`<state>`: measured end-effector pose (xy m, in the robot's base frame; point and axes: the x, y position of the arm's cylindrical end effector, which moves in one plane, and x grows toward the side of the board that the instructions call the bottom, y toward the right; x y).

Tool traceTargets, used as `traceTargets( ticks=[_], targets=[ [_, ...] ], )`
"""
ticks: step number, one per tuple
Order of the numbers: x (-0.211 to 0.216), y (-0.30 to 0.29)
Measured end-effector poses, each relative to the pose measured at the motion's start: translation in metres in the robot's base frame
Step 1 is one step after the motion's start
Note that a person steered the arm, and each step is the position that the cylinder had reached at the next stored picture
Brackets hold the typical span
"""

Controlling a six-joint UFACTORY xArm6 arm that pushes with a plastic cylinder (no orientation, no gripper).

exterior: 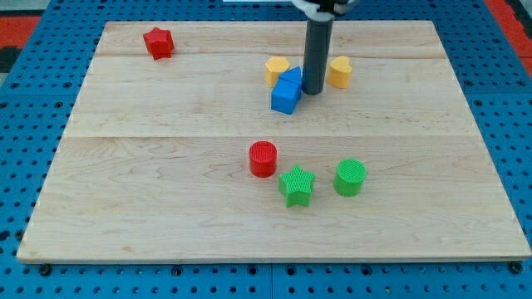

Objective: Push the blue triangle towards the top center

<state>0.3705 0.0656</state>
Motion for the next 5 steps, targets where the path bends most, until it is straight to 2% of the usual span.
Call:
traceTargets(
  ticks=[1,3,4,5],
  targets=[
    [-0.009,-0.018],
    [-0.095,-0.042],
    [-0.081,-0.034],
    [-0.088,-0.059]
  ],
)
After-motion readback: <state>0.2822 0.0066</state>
